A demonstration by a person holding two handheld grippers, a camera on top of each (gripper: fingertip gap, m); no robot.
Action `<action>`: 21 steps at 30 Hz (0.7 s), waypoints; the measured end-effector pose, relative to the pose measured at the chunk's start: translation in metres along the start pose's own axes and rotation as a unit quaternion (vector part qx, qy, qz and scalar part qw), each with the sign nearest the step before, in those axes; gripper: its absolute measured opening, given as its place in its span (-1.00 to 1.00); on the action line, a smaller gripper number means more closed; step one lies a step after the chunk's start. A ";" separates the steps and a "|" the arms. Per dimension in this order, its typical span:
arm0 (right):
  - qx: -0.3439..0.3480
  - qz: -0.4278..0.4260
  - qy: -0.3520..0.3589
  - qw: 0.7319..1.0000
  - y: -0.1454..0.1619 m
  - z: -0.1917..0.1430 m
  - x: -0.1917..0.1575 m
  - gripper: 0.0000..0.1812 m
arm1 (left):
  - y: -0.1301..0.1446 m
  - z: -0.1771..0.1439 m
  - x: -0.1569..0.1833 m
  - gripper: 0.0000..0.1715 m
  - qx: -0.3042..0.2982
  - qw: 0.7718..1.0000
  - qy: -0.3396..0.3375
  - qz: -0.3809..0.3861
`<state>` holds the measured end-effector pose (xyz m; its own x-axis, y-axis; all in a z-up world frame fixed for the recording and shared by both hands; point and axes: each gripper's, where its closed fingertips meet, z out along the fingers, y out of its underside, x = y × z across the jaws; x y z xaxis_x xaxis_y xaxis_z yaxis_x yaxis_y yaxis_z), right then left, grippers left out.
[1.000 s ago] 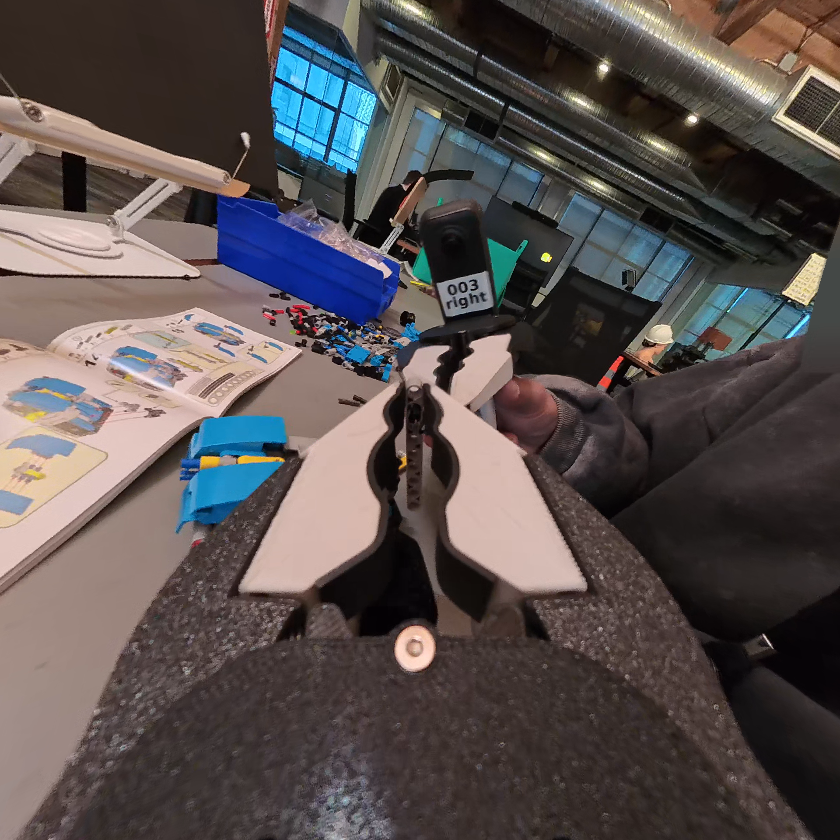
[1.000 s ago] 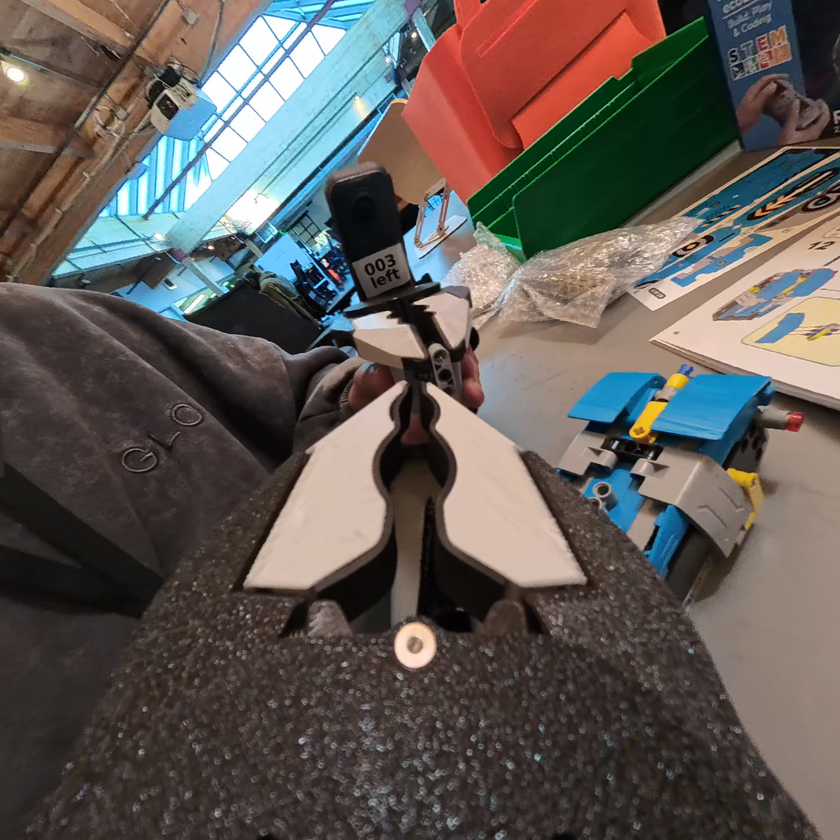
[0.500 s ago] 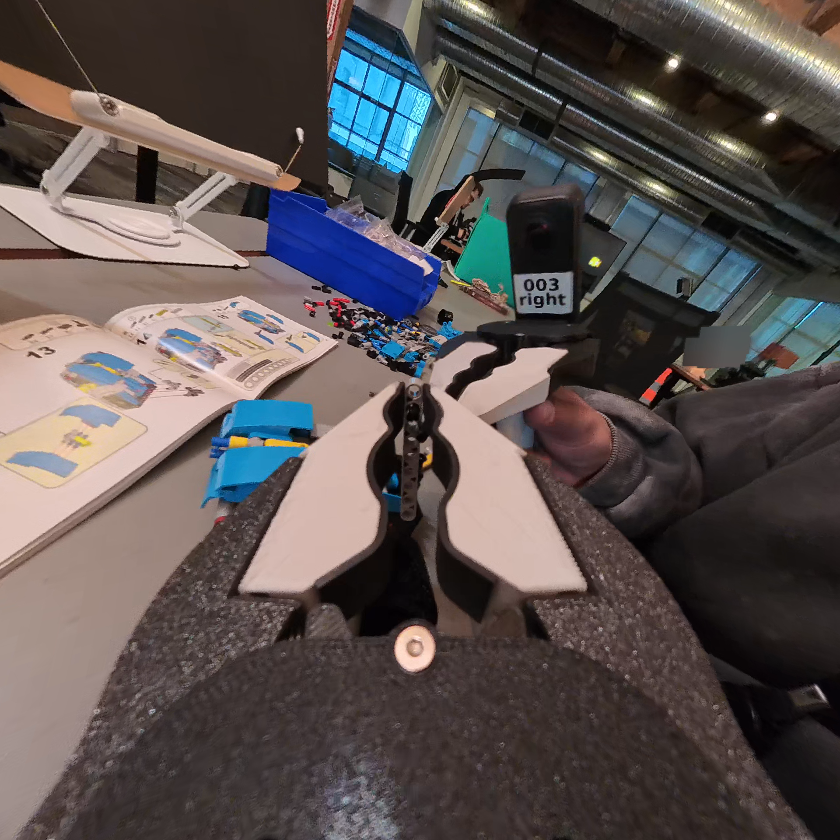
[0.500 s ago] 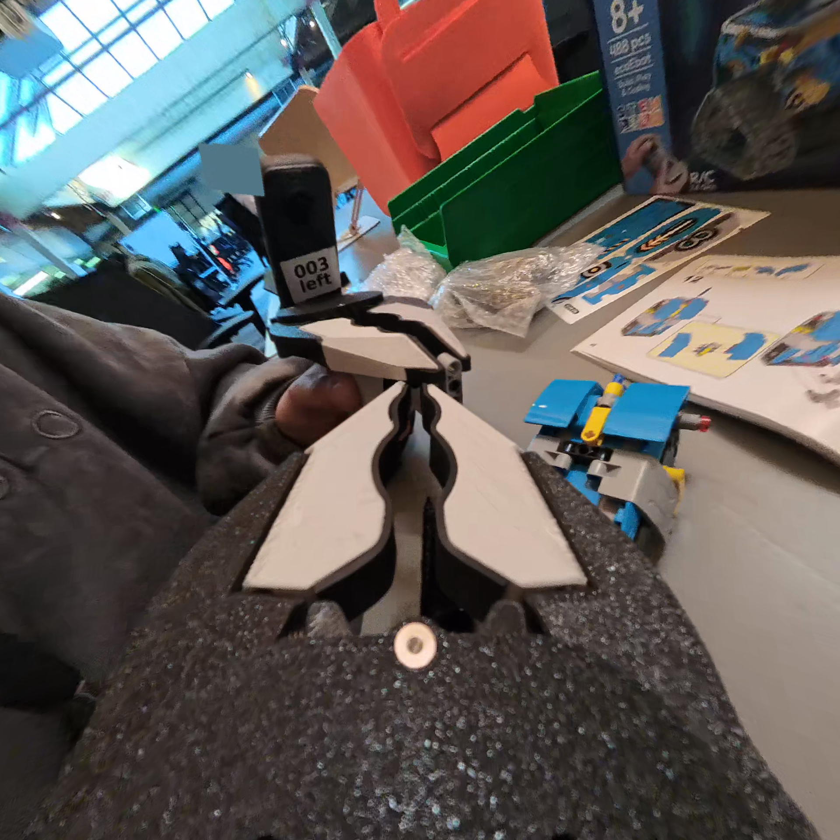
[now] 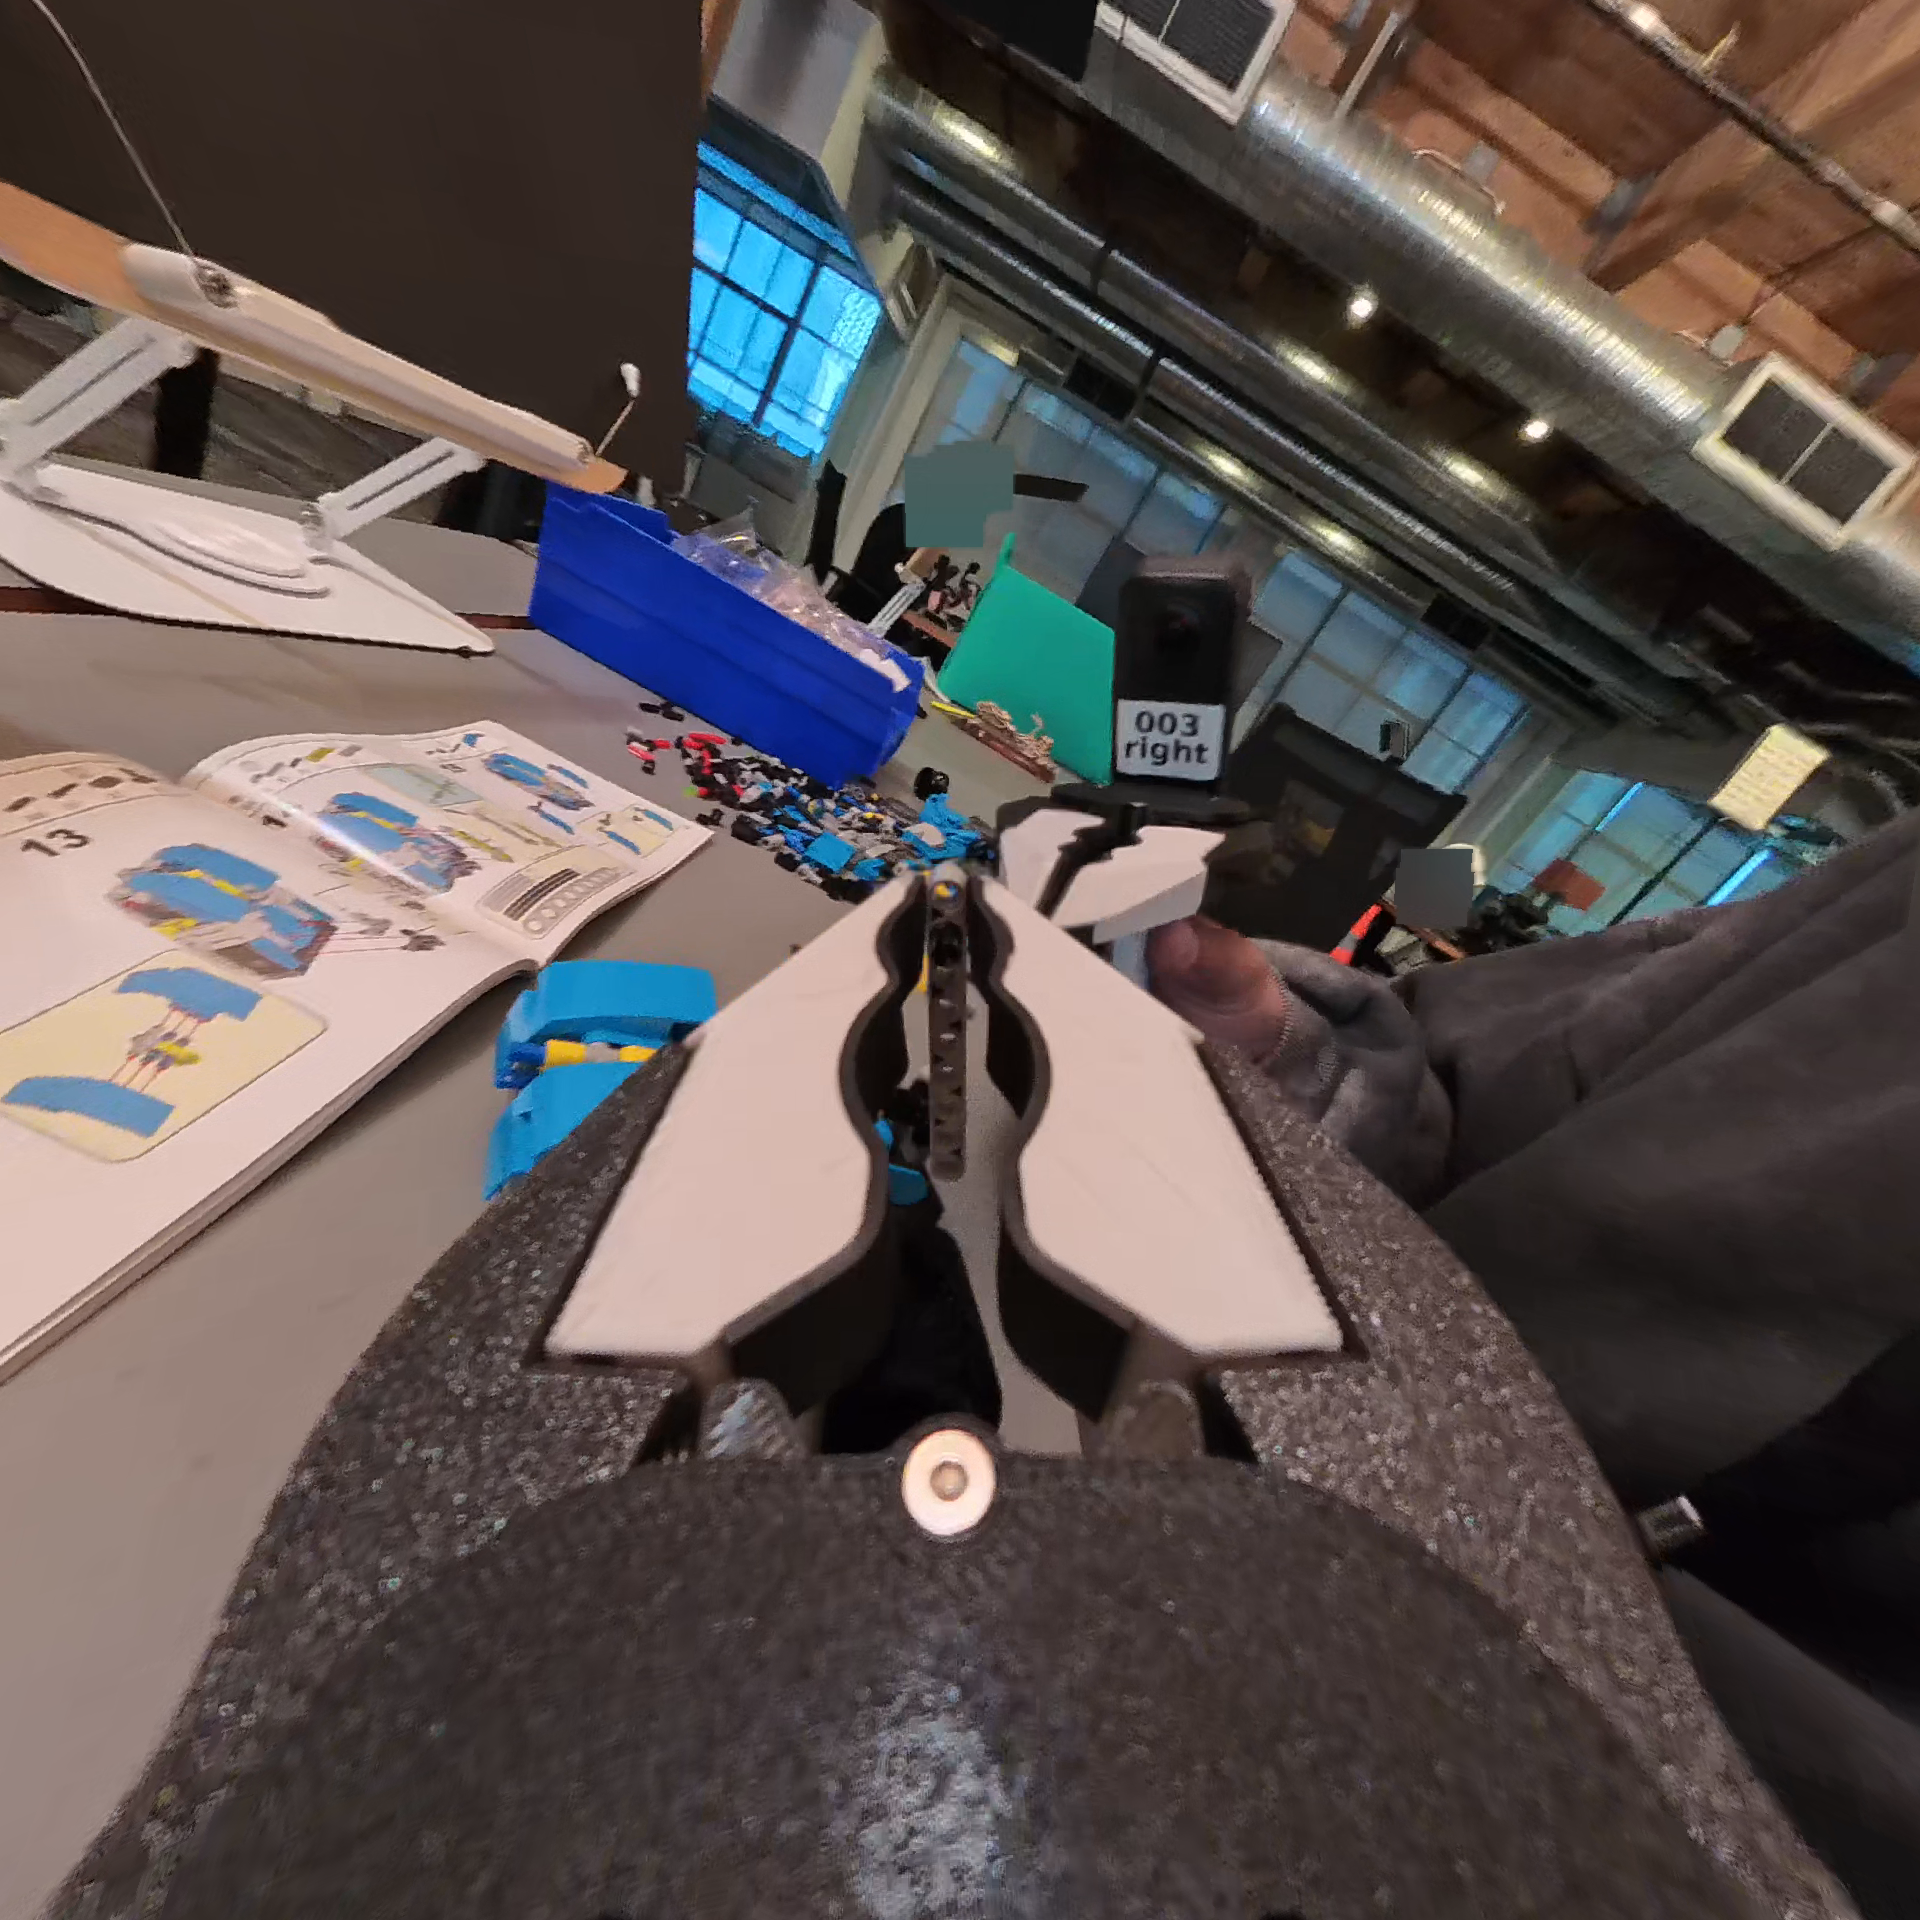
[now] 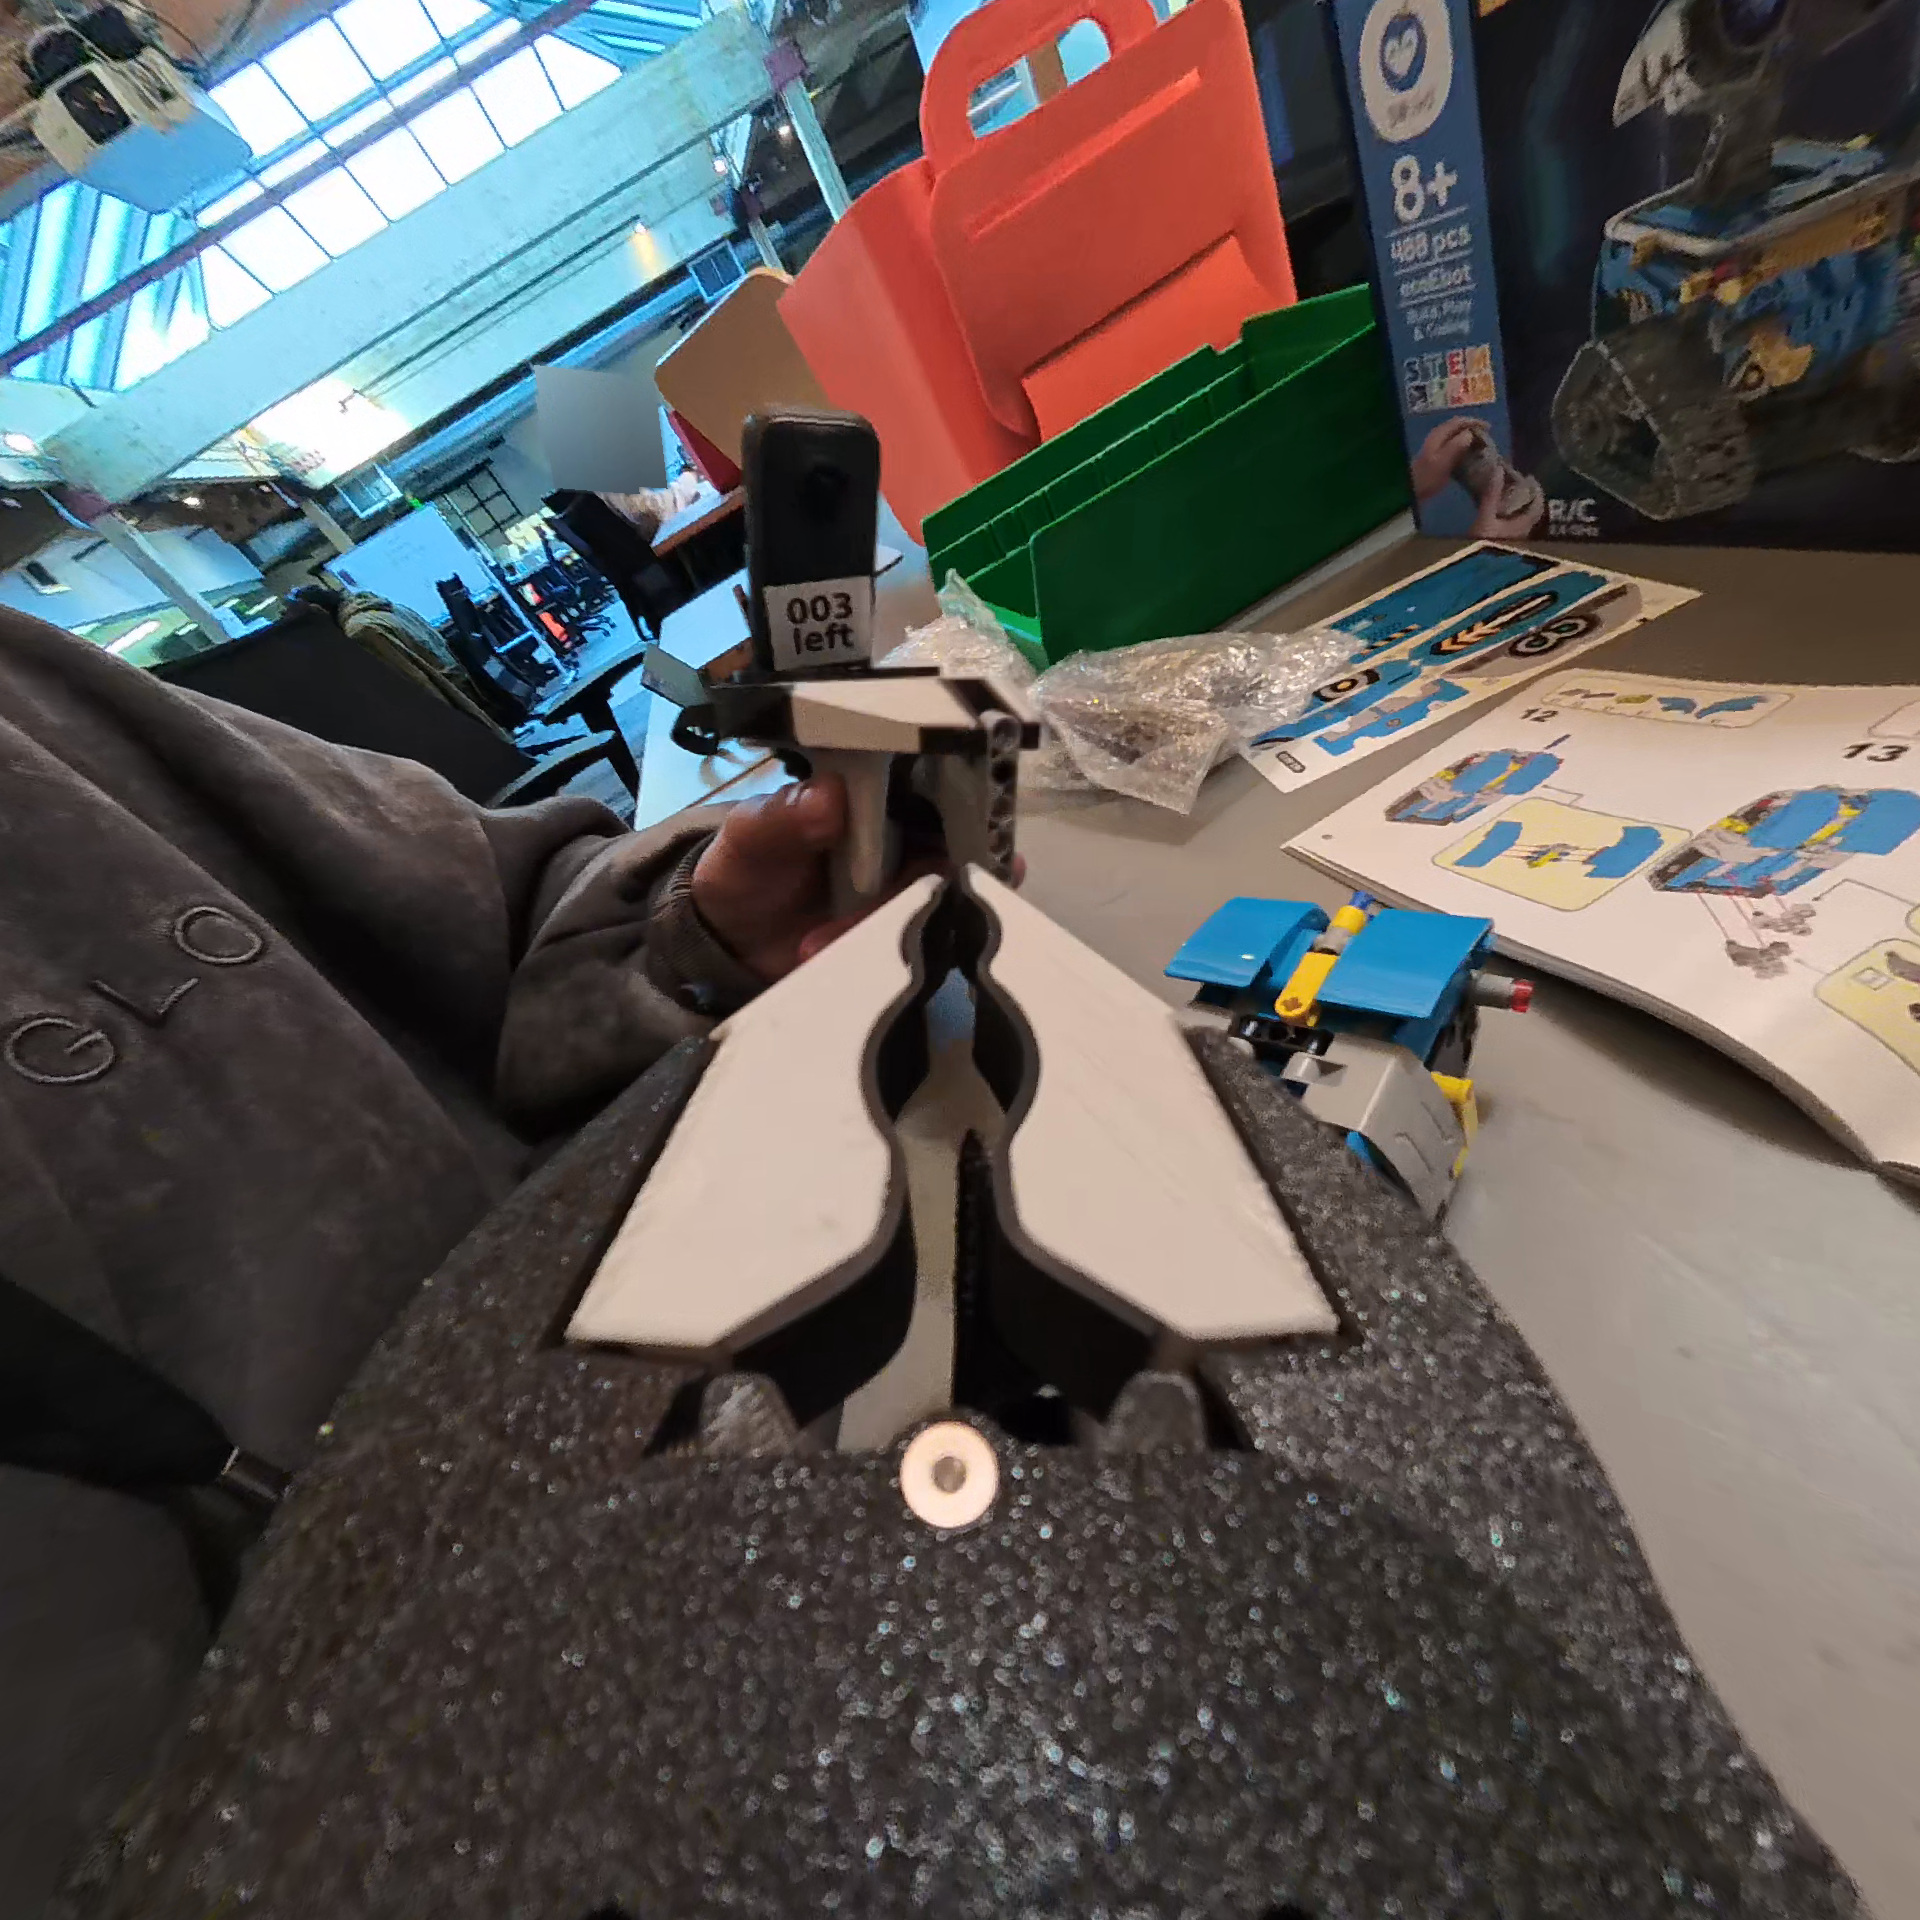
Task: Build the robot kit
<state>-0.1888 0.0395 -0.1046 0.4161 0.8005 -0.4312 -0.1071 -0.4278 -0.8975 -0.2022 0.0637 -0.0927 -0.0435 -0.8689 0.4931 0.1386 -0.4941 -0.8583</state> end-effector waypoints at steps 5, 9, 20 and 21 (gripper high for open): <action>-0.028 -0.018 0.038 0.999 0.009 -0.002 0.012 -1.00 | -0.001 -0.002 -0.013 -0.92 -0.008 0.999 -0.037 0.029; -0.043 -0.051 0.038 0.997 0.013 0.000 0.006 -1.00 | -0.009 -0.008 -0.030 -0.92 0.015 0.996 -0.080 0.031; -0.114 -0.118 0.012 0.986 0.045 0.016 -0.022 -0.90 | -0.009 -0.009 -0.035 -0.92 0.056 0.990 -0.128 -0.018; -0.111 -0.113 0.011 0.987 0.044 0.016 -0.022 -0.91 | -0.012 -0.011 -0.033 -0.92 0.070 0.988 -0.135 -0.022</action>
<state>-0.2173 0.0094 -0.1364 0.4259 0.8781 -0.2180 0.1907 -0.3227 -0.9271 -0.2134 0.0979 -0.1004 0.2110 -0.7968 0.5662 0.2785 -0.5063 -0.8162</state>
